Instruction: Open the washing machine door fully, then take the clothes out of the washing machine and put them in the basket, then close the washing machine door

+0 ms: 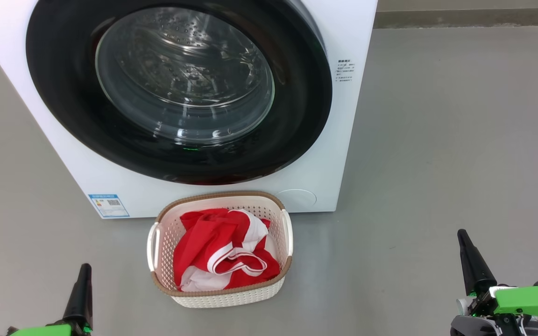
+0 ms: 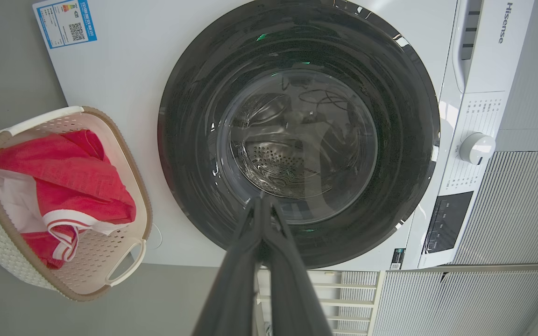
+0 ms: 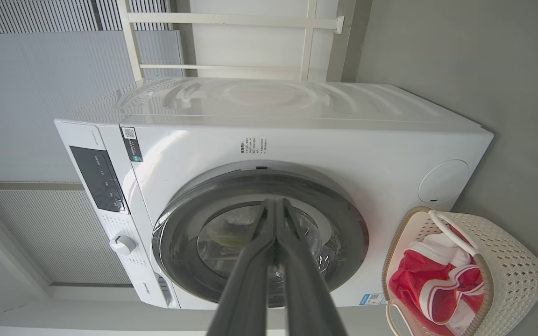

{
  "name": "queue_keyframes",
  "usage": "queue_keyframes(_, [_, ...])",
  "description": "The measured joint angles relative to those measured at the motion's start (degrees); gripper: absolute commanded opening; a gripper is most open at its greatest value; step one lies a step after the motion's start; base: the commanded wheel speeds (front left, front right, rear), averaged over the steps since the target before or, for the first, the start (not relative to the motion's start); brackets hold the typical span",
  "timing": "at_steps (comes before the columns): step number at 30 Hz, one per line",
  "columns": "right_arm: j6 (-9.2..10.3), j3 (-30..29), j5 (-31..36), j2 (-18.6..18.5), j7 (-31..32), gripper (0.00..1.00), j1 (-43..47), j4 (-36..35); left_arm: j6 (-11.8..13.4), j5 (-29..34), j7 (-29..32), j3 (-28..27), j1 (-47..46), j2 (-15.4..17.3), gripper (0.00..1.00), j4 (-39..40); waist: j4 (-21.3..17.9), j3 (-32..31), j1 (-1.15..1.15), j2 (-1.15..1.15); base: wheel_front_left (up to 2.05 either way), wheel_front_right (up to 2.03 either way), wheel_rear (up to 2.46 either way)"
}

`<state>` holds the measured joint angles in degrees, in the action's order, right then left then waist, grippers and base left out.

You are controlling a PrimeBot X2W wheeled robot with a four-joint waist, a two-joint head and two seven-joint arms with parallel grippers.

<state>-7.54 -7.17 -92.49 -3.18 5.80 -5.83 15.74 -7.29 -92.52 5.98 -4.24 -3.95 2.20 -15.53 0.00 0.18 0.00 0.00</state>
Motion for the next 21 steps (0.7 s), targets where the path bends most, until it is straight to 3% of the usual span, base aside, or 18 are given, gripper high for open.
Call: queue_keyframes(21, [0.00,-0.29,0.01,0.10,0.18,0.00,0.00,0.00,0.00,0.01,0.07,-0.10,-0.01,-0.02,0.00,0.00,0.00,0.00,0.00,0.00,0.00,0.00,0.00])
